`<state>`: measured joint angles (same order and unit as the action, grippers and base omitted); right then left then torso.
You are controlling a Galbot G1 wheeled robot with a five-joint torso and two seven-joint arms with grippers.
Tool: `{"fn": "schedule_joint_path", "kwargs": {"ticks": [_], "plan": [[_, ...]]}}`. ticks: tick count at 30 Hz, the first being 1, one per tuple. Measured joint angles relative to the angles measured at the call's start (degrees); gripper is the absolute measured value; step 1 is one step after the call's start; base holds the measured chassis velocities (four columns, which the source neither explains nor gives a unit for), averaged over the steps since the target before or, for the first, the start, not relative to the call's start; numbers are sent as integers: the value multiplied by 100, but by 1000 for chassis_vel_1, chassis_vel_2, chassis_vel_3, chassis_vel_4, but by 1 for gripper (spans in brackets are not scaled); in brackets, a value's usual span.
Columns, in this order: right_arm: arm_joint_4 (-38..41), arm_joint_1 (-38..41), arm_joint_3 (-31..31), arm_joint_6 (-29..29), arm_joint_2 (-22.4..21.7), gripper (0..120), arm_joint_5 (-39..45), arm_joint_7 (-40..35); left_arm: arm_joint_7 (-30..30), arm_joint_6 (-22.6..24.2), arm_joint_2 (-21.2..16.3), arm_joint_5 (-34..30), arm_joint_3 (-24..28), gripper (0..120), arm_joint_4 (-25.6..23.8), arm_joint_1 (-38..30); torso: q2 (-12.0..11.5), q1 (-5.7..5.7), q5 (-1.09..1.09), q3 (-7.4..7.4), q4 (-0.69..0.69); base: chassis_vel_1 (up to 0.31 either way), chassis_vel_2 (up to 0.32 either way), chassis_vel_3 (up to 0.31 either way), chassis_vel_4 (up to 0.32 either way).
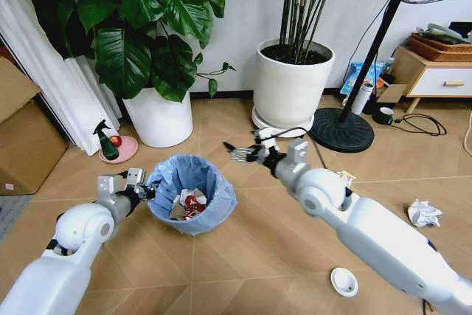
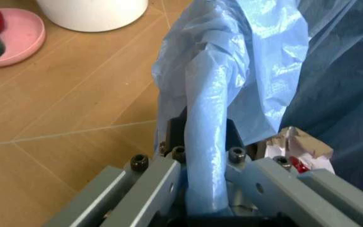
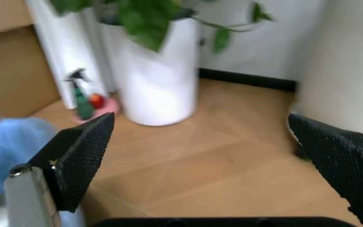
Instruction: Pick up the trash bin and place the garbage on the floor into it.
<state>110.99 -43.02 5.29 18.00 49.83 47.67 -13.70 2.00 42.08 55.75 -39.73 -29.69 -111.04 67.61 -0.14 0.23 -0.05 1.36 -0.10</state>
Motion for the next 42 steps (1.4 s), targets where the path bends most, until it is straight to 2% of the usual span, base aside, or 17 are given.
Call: {"fn": "schedule_joint_path", "kwargs": {"ticks": [3, 4, 9, 10, 12, 14, 19, 25, 28, 38, 42], "plan": [[171, -879, -639, -1, -114, 100, -153, -94, 14, -25, 36, 56, -44, 0, -70, 60, 0, 0, 3, 0, -3, 0, 0, 0, 0], [171, -879, -639, -1, -114, 100, -153, -94, 14, -25, 36, 56, -44, 0, -70, 60, 0, 0, 3, 0, -3, 0, 0, 0, 0], [471, -2355, -1955, -94, -204, 100, -670, 106, 16, -53, 79, 91, -29, 0, -128, 63, 0, 0, -2, 0, -3, 0, 0, 0, 0], [471, -2355, -1955, -94, -204, 100, -670, 106, 16, -53, 79, 91, -29, 0, -128, 63, 0, 0, -2, 0, -3, 0, 0, 0, 0], [433, -3117, -2547, -205, -67, 100, -1040, 342, 13, -60, 84, 105, -31, 0, -141, 78, 0, 0, 4, 0, -5, 0, 0, 0, 0], [220, -3763, -3073, -477, 105, 100, -1478, 670, -14, -68, 89, 131, -36, 0, -143, 87, 0, 0, 0, 0, -6, 0, 0, 0, 0], [-244, -4472, -3644, -911, 311, 100, -1908, 1315, -37, -77, 117, 144, -32, 0, -144, 86, 0, 0, -1, 0, -3, 0, 0, 0, 0], [-916, -4884, -3987, -1377, 464, 100, -2168, 2033, -47, -82, 143, 149, -13, 0, -176, 86, 0, 0, -2, 0, -3, 0, 0, 0, 0], [-1497, -4982, -4075, -1600, 549, 100, -2328, 2371, -50, -85, 149, 153, -10, 0, -178, 84, 0, 0, 3, 0, -3, 0, 0, 0, 0], [-2894, -4963, -4085, -2001, 734, 100, -2641, 2548, -53, -103, 176, 166, 29, 0, -212, 87, 0, 0, 0, 0, -3, 0, 0, 0, 0], [-3190, -4911, -4050, -2127, 797, 100, -2693, 2577, -52, -107, 185, 168, 42, 0, -212, 88, 0, 0, -2, 1, -3, 0, 0, 0, 0]]}}
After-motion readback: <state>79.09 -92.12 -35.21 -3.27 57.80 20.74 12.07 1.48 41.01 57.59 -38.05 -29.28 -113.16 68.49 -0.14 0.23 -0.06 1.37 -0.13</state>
